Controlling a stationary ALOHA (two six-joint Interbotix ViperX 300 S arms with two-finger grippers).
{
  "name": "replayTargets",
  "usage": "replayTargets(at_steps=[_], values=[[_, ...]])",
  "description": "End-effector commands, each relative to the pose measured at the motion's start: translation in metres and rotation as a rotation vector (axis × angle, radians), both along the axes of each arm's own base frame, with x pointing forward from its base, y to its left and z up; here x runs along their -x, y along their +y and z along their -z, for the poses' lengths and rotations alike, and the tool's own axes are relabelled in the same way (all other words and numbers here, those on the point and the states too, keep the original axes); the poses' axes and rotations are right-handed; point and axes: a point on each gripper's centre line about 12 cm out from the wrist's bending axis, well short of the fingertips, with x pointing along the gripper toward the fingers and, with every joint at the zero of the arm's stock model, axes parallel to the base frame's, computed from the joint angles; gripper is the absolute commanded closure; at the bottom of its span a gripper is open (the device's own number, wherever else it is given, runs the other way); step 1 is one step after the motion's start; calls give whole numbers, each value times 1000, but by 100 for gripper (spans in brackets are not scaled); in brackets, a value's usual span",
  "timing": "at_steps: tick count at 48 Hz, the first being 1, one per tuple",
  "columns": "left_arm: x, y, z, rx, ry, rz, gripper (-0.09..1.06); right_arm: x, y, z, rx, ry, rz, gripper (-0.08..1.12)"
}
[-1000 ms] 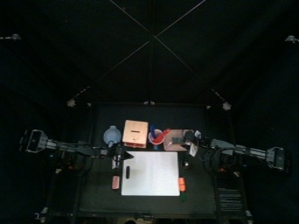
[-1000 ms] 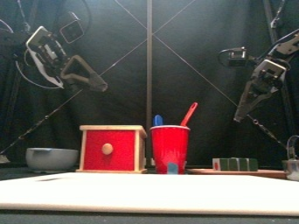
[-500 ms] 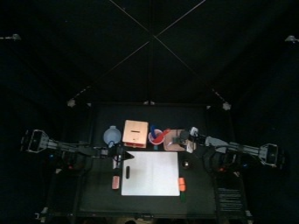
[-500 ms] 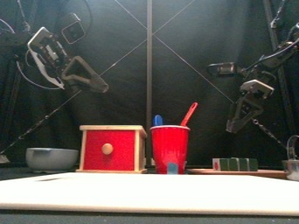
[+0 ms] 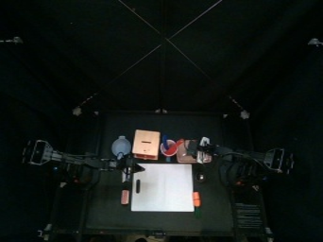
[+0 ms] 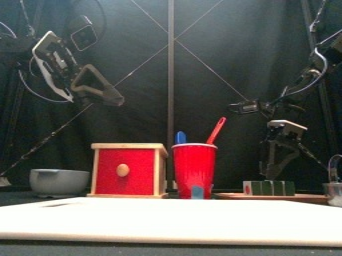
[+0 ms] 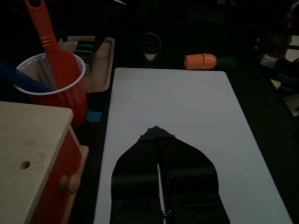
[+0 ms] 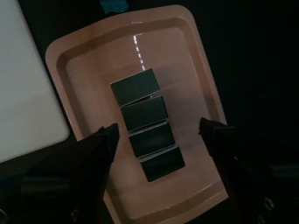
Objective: Place sushi on board then cut the sushi with the knife then place the pieces on the plate
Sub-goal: Place the sushi on the board
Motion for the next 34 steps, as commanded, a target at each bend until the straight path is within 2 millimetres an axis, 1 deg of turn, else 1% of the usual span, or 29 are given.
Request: replayTargets(at_steps=[1,14,24,29,34], values=[[-4,0,-6,2,-23,0,98,-3,-6,-3,10,-24,11,3],[-3,1,-5,11,-21,-9,98,-4,-5,15,-15,-9,7,3],[-3,1,-6,10,-23,-8,98,-5,-4,20,-23,3,5,5],[-3,1,-5,10,-21,-8,98,-5,-3,20,-24,2,1,12],[-2,1,-4,10,-18,-8,98,-4,-1,21,-32,7,4,25]])
